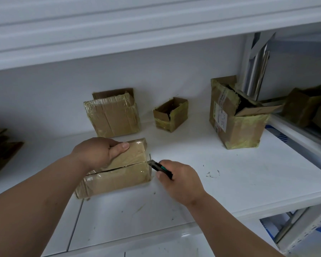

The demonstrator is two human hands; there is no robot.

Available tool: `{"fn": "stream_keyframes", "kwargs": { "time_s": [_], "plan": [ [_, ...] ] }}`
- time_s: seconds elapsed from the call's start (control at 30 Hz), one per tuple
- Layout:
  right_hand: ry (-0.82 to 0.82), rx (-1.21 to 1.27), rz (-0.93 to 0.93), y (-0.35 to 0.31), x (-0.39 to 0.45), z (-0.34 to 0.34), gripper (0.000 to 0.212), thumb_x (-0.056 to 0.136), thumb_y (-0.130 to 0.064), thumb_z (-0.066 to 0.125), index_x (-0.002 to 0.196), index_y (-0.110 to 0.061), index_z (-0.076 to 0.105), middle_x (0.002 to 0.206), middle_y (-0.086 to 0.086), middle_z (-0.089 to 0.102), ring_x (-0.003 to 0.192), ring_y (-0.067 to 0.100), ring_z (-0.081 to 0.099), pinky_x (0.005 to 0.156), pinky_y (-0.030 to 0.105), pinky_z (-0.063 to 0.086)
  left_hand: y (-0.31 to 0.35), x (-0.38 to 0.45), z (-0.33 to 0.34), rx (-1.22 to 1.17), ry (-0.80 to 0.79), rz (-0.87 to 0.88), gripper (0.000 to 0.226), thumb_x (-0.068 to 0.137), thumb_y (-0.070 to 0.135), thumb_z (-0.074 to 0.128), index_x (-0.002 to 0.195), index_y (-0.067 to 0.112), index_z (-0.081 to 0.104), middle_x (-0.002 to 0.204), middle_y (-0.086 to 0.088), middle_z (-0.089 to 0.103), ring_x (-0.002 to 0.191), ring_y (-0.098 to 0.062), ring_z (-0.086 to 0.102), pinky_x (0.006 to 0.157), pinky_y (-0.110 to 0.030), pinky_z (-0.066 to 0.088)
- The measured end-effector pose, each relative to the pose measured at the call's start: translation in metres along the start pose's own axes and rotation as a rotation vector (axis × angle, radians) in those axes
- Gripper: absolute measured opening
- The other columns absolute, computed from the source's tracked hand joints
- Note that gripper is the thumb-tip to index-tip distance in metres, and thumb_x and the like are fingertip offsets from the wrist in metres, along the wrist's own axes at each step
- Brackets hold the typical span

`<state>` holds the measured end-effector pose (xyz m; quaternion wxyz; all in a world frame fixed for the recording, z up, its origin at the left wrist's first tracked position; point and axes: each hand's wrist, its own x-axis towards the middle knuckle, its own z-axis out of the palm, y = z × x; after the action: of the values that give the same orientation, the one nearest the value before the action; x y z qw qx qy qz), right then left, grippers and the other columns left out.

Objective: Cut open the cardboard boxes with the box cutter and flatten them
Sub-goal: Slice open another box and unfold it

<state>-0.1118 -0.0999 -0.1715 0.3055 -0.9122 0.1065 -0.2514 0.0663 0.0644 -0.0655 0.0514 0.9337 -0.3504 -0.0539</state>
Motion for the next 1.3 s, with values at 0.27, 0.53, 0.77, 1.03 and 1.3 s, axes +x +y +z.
{"fn": "stream_keyframes", "kwargs": {
  "time_s": [0.27, 0.53, 0.77, 1.03, 1.3],
  "plan": [
    [-0.063, -0.042, -0.023, 0.005, -0.012, -0.004, 0.018, 0.09, -0.036, 0.048, 0.077, -0.025, 0.044, 0.057, -0.007, 0.041, 0.056, 0.016, 0.042, 0.052, 0.03, 0.037, 0.001, 0.004, -0.002, -0.004, 0.015, 0.002, 0.096, 0.066, 0.095, 0.008, 0.124, 0.041, 0.062, 0.119, 0.005, 0.067, 0.108, -0.017, 0.06, 0.092, -0.033, 0.046],
    [-0.142, -0.109, -0.03, 0.006, -0.016, -0.01, 0.016, 0.093, -0.035, 0.048, 0.08, -0.025, 0.047, 0.059, -0.008, 0.041, 0.058, 0.015, 0.043, 0.05, 0.027, 0.03, 0.003, -0.002, -0.005, -0.031, 0.012, -0.013, 0.127, 0.034, 0.105, -0.006, 0.121, 0.044, 0.063, 0.113, 0.009, 0.067, 0.098, -0.013, 0.057, 0.088, -0.032, 0.046],
    [-0.145, -0.228, 0.031, 0.008, -0.018, -0.019, 0.015, 0.092, -0.036, 0.05, 0.088, -0.023, 0.057, 0.07, -0.006, 0.053, 0.067, 0.02, 0.052, 0.058, 0.03, 0.043, 0.008, -0.002, -0.005, 0.0, -0.001, -0.078, 0.093, 0.067, 0.089, 0.011, 0.124, 0.038, 0.062, 0.118, 0.003, 0.067, 0.107, -0.019, 0.06, 0.093, -0.034, 0.047],
    [-0.071, 0.078, 0.343, -0.01, -0.003, -0.015, 0.026, 0.09, -0.015, 0.047, 0.11, -0.023, 0.061, 0.081, 0.003, 0.063, 0.076, 0.023, 0.06, 0.068, 0.037, 0.052, 0.043, 0.009, 0.001, 0.034, -0.007, -0.108, 0.074, 0.09, 0.076, 0.02, 0.13, 0.027, 0.06, 0.13, -0.006, 0.061, 0.12, -0.028, 0.054, 0.096, -0.034, 0.043],
    [-0.138, 0.634, 0.743, -0.007, -0.002, -0.013, 0.023, 0.1, -0.011, 0.047, 0.118, -0.005, 0.059, 0.082, 0.008, 0.059, 0.062, 0.024, 0.073, 0.07, 0.032, 0.056, 0.035, -0.01, -0.005, 0.188, -0.33, 0.014, 0.106, 0.067, 0.093, 0.038, 0.154, 0.033, 0.023, 0.157, 0.002, 0.031, 0.137, -0.021, 0.039, 0.107, -0.031, 0.037]
  ]
}}
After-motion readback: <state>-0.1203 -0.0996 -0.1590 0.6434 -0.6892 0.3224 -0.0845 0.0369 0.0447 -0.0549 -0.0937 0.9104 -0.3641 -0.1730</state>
